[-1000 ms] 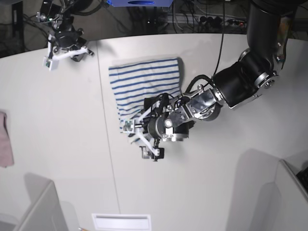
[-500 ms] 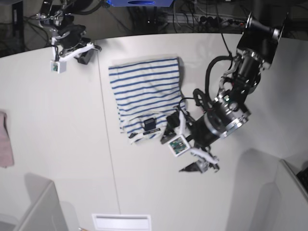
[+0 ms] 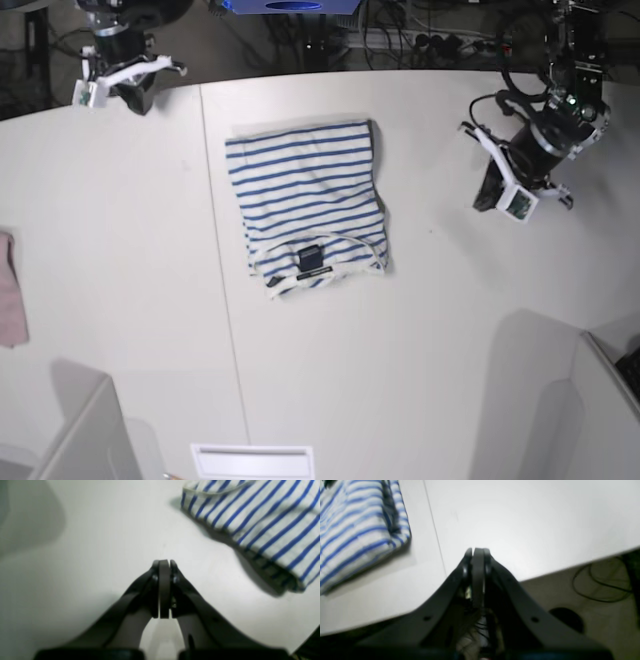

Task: Fold the T-shirt properly

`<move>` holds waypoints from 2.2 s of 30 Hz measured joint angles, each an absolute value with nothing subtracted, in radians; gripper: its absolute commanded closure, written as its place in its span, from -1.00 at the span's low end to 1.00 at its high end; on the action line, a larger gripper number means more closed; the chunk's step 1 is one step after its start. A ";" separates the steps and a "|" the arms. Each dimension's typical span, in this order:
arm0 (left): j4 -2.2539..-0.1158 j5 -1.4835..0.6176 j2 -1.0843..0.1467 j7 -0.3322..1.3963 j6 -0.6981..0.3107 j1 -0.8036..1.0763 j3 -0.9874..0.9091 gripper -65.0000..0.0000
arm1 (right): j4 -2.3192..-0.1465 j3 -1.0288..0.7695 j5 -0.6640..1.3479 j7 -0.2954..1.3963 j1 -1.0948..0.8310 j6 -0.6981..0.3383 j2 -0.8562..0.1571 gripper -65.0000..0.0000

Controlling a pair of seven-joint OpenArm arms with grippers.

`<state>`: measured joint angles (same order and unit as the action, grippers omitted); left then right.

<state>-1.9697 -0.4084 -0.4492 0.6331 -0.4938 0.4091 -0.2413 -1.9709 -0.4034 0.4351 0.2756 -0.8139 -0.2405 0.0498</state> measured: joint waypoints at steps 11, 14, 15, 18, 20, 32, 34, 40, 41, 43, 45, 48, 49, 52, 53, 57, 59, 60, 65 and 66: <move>-1.966 -0.256 -0.500 0.131 -0.490 0.919 -0.300 1.00 | -2.007 -0.393 0.063 0.068 -1.017 -0.246 0.121 1.00; -1.967 -0.089 -0.489 0.076 -0.503 1.015 -0.292 1.00 | -2.008 -0.394 0.062 0.170 -1.047 -0.246 0.119 1.00; -1.965 -0.054 -0.479 0.074 -0.501 1.042 -0.291 1.00 | -2.007 -0.394 0.062 0.218 -1.060 -0.249 0.121 1.00; -1.943 0.051 -0.463 0.073 -0.492 1.078 -0.247 1.00 | -2.005 -0.376 0.057 0.395 -1.068 -0.244 0.120 1.00; -1.911 0.078 -0.463 0.062 -0.498 1.091 -0.196 1.00 | -2.003 -0.342 0.057 0.487 -1.067 -0.245 0.116 1.00; -1.388 0.150 -0.452 0.065 -0.487 0.904 0.126 1.00 | -1.621 -0.045 0.055 0.587 -0.944 -0.237 0.002 1.00; -1.278 0.144 -0.448 0.057 -0.487 0.861 0.146 1.00 | -1.510 -0.001 0.053 0.566 -0.902 -0.234 -0.009 1.00; -0.949 0.142 -0.313 0.052 -0.419 0.670 0.155 1.00 | -1.042 0.224 0.054 0.489 -0.705 -0.235 -0.054 1.00; -0.889 0.136 -0.286 0.039 -0.385 0.637 0.156 1.00 | -0.940 0.267 0.059 0.421 -0.659 -0.235 -0.059 1.00; -0.760 0.151 -0.234 0.038 -0.301 0.570 0.157 1.00 | -0.725 0.340 0.056 0.345 -0.572 -0.231 -0.056 1.00; -0.605 0.138 -0.186 -0.042 -0.237 0.492 0.159 1.00 | -0.482 0.419 0.062 0.210 -0.480 -0.233 -0.043 1.00; -0.307 0.133 -0.119 -0.237 -0.174 0.371 0.156 1.00 | -0.192 0.473 0.063 -0.068 -0.390 -0.232 -0.016 1.00; -0.221 0.141 -0.102 -0.276 -0.147 0.339 0.159 1.00 | -0.146 0.473 0.062 -0.127 -0.377 -0.233 -0.014 1.00; 0.001 0.148 -0.069 -0.416 -0.136 0.257 0.158 1.00 | -0.102 0.474 0.066 -0.324 -0.361 -0.230 -0.022 1.00; 0.005 0.147 -0.066 -0.425 -0.131 0.252 0.157 1.00 | -0.102 0.473 0.067 -0.367 -0.358 -0.229 -0.027 1.00; -0.068 0.142 -0.067 -0.458 -0.128 0.243 0.161 1.00 | -0.100 0.473 0.067 -0.391 -0.314 -0.232 -0.041 1.00; -0.102 0.140 -0.061 -0.460 -0.126 0.238 0.161 1.00 | -0.100 0.473 0.067 -0.372 -0.289 -0.232 -0.041 1.00; -0.115 0.141 -0.055 -0.466 -0.127 0.236 0.156 1.00 | -0.100 0.473 0.066 -0.359 -0.275 -0.233 -0.043 1.00; -0.131 0.142 -0.046 -0.459 -0.130 0.237 0.154 1.00 | -0.103 0.474 0.067 -0.355 -0.254 -0.232 -0.055 1.00; -0.129 0.142 -0.048 -0.459 -0.130 0.237 0.154 1.00 | -0.103 0.474 0.067 -0.348 -0.259 -0.232 -0.058 1.00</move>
<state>-0.1291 0.1421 -0.0479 -0.4595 -0.1303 0.2375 0.1539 -0.1032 0.4736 0.0666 -0.3481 -0.2588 -0.2321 -0.0582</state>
